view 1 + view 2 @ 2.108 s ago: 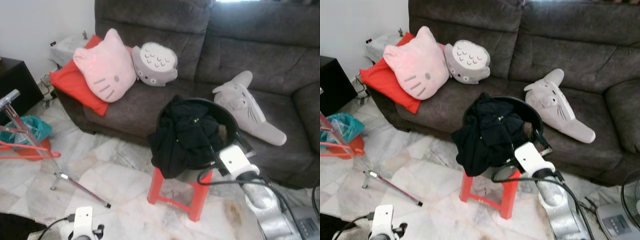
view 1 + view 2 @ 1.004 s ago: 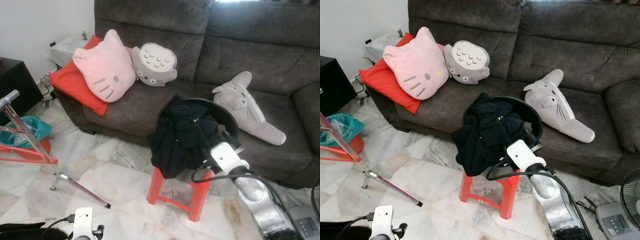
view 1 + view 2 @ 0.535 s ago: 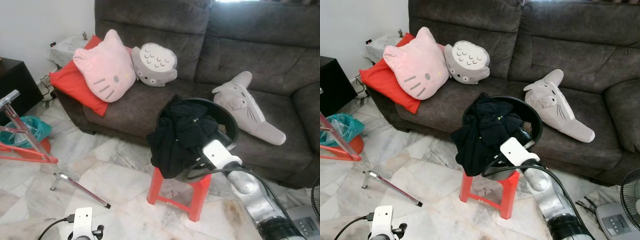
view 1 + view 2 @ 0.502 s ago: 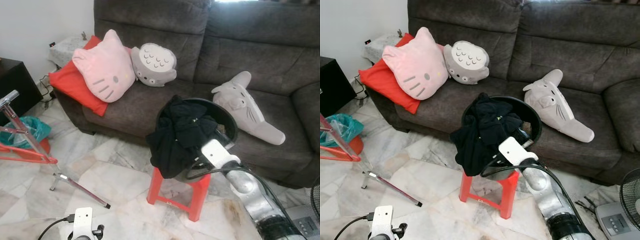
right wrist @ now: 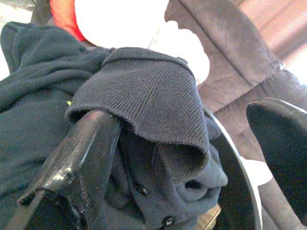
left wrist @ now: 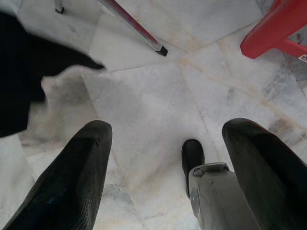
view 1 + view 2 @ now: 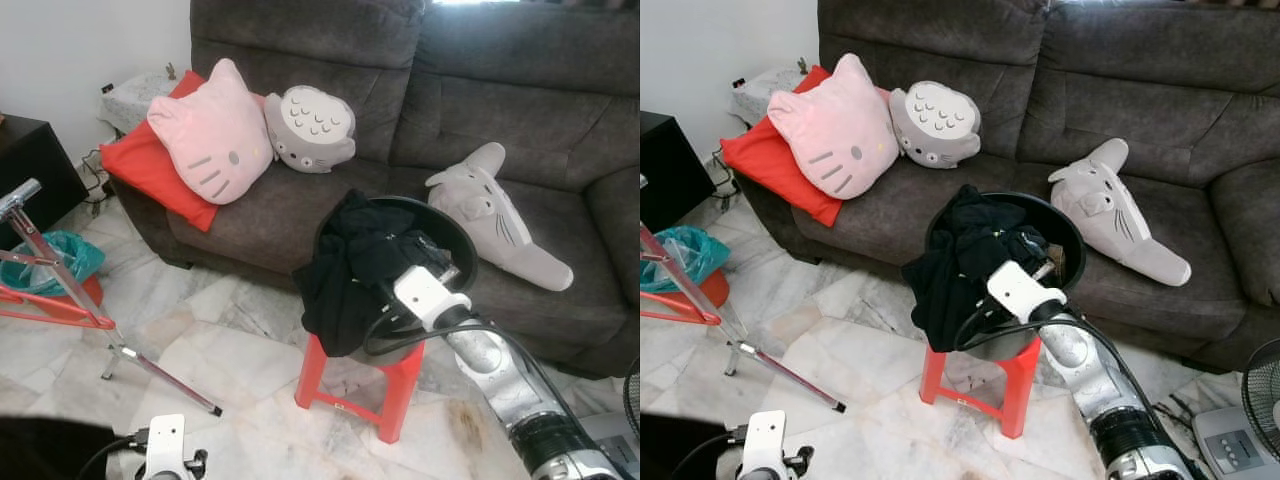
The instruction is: Hang hanger
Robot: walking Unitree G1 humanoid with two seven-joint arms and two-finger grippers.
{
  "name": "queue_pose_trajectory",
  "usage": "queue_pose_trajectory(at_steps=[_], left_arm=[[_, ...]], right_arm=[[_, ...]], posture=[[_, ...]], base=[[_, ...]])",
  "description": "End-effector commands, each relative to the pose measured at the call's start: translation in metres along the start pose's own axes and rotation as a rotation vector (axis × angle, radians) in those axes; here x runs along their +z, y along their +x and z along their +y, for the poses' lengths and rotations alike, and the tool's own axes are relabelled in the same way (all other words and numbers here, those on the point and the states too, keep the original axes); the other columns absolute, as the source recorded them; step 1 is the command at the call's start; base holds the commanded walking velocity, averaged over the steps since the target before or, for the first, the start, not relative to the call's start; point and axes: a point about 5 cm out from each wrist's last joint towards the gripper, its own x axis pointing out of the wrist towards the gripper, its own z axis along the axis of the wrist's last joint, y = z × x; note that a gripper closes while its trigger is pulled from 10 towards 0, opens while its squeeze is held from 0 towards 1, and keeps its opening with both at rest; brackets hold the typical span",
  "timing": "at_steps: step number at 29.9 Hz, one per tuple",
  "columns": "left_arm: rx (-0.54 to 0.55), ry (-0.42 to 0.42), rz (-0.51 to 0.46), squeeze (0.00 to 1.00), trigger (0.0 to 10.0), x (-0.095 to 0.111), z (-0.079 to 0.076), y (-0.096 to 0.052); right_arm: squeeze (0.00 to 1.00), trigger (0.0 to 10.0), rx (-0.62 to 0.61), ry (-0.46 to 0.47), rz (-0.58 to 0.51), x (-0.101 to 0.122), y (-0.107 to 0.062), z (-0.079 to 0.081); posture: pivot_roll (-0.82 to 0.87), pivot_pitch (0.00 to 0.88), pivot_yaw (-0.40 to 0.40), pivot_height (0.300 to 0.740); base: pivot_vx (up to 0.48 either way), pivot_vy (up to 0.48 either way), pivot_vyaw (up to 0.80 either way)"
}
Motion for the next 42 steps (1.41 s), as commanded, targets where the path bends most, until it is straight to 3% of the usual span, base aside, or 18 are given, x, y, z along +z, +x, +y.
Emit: queue_pose_trajectory(at_steps=[1, 4, 9, 12, 16, 25, 36, 38, 39, 42], left_arm=[[0.009, 0.015, 0.001, 0.00, 10.0, -0.001, 0.002, 0.000], [0.006, 0.019, 0.000, 0.00, 10.0, -0.001, 0.002, 0.000], [0.004, 0.022, 0.001, 0.00, 10.0, -0.001, 0.002, 0.000], [0.003, 0.021, 0.003, 0.00, 10.0, -0.001, 0.002, 0.000], [-0.001, 0.022, 0.005, 0.00, 10.0, -0.001, 0.002, 0.000], [-0.002, 0.025, 0.004, 0.00, 10.0, 0.000, 0.002, 0.000], [0.000, 0.027, 0.001, 0.00, 10.0, 0.000, 0.003, 0.000], [0.001, 0.027, 0.001, 0.00, 10.0, 0.000, 0.003, 0.000], [0.003, 0.027, 0.001, 0.00, 10.0, 0.000, 0.003, 0.000], [0.003, 0.029, 0.001, 0.00, 10.0, 0.000, 0.003, 0.000]], right_arm=[[0.00, 10.0, 0.023, -0.035, -0.013, 0.003, 0.004, -0.003], [0.00, 10.0, 0.074, -0.121, -0.074, 0.010, 0.008, -0.005], [0.00, 10.0, 0.128, -0.069, -0.113, 0.017, 0.010, -0.003], [0.00, 10.0, 0.263, -0.110, -0.123, 0.017, 0.008, 0.006], [0.00, 10.0, 0.314, -0.155, -0.118, 0.014, 0.008, 0.007], [0.00, 10.0, 0.181, -0.246, 0.011, 0.000, 0.014, -0.015], [0.00, 10.0, 0.137, -0.266, -0.081, 0.015, 0.022, -0.020], [0.00, 6.8, 0.142, -0.275, -0.100, 0.018, 0.023, -0.020], [0.00, 0.0, 0.138, -0.269, -0.105, 0.019, 0.024, -0.020], [0.00, 0.0, 0.114, -0.309, -0.059, 0.015, 0.026, -0.024]], posture=[[-0.07, 0.000, 0.001, 0.728], [-0.07, 0.000, 0.005, 0.728], [-0.07, 0.000, 0.005, 0.728], [-0.06, 0.000, 0.008, 0.728], [-0.07, 0.000, 0.011, 0.728], [-0.06, 0.000, 0.013, 0.728], [-0.06, 0.000, 0.016, 0.728], [-0.06, 0.000, 0.017, 0.728], [-0.06, 0.000, 0.017, 0.728], [-0.06, 0.000, 0.017, 0.728]], base=[[0.000, 0.000, 0.00], [0.000, 0.000, 0.00], [0.000, 0.000, 0.00], [0.000, 0.000, 0.00], [0.000, 0.000, 0.00], [0.000, 0.000, 0.00], [0.000, 0.000, 0.00], [0.000, 0.000, 0.00], [0.000, 0.000, 0.00], [0.000, 0.000, 0.00]])
